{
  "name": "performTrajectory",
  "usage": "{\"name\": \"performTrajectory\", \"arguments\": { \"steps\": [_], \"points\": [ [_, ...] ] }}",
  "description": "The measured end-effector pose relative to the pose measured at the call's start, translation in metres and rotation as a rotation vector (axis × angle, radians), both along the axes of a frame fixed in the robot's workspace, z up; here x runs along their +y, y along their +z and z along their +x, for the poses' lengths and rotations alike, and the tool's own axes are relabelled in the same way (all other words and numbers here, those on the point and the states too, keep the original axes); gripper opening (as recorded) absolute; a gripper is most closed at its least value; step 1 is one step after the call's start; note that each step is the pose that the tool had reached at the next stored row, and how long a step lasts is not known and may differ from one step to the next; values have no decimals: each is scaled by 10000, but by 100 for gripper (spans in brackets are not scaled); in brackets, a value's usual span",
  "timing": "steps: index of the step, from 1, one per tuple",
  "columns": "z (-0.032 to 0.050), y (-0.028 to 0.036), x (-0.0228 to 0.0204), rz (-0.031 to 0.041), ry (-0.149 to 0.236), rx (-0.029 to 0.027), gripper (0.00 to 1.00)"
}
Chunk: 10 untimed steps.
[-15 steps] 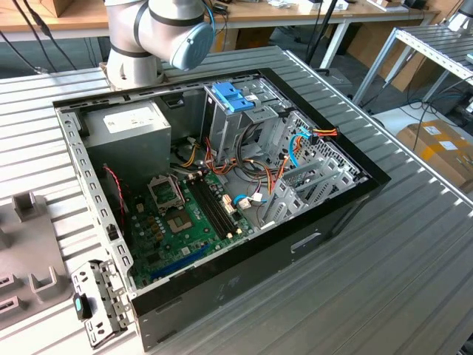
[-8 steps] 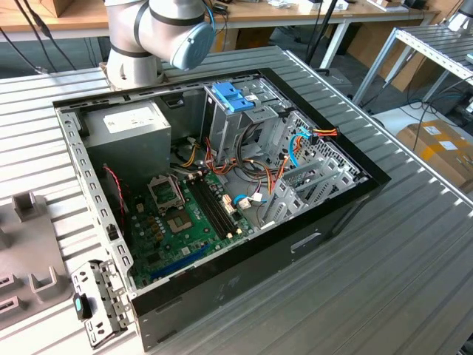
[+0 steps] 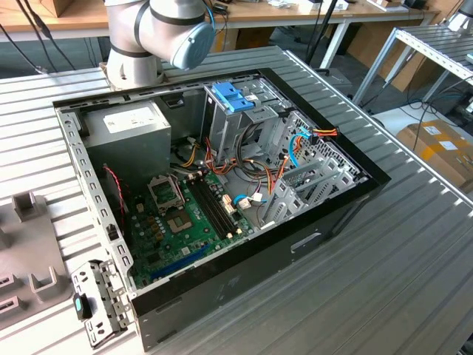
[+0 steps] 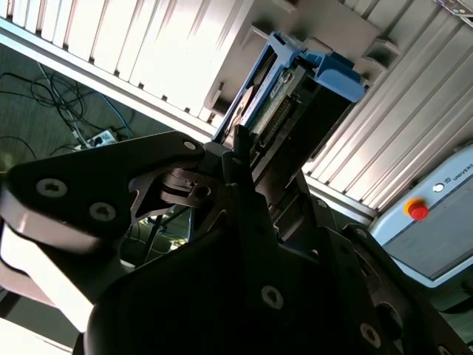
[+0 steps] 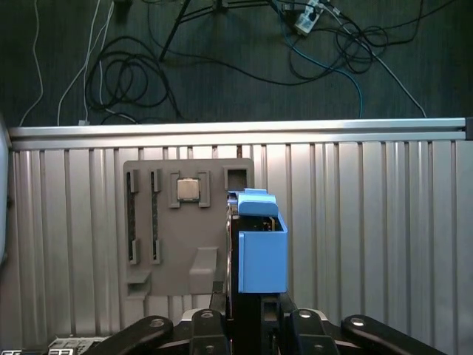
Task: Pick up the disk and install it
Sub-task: 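Pick up the disk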
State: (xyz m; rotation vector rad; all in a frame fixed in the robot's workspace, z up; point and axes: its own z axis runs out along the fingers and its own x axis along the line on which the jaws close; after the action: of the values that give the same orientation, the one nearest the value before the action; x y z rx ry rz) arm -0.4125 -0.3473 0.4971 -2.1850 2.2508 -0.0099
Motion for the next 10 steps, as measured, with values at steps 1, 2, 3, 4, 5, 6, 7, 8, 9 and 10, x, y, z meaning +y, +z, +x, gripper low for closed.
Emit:
{"name": "performTrajectory", "arguments": {
  "steps": [1,2,3,4,5,6,7,8,9,10],
  "points": [
    [9,0,0,0,0,0,35],
    [20,0,0,0,0,0,35],
    [33,-1,0,1,1,-1,35],
    [41,0,0,0,0,0,35],
    [53,0,0,0,0,0,35],
    [61,0,0,0,0,0,35],
    [79,0,0,0,1,1,35],
    [88,0,0,0,0,0,35],
    [97,0,0,0,0,-1,35],
    [108,0,0,0,0,0,35]
  ]
}}
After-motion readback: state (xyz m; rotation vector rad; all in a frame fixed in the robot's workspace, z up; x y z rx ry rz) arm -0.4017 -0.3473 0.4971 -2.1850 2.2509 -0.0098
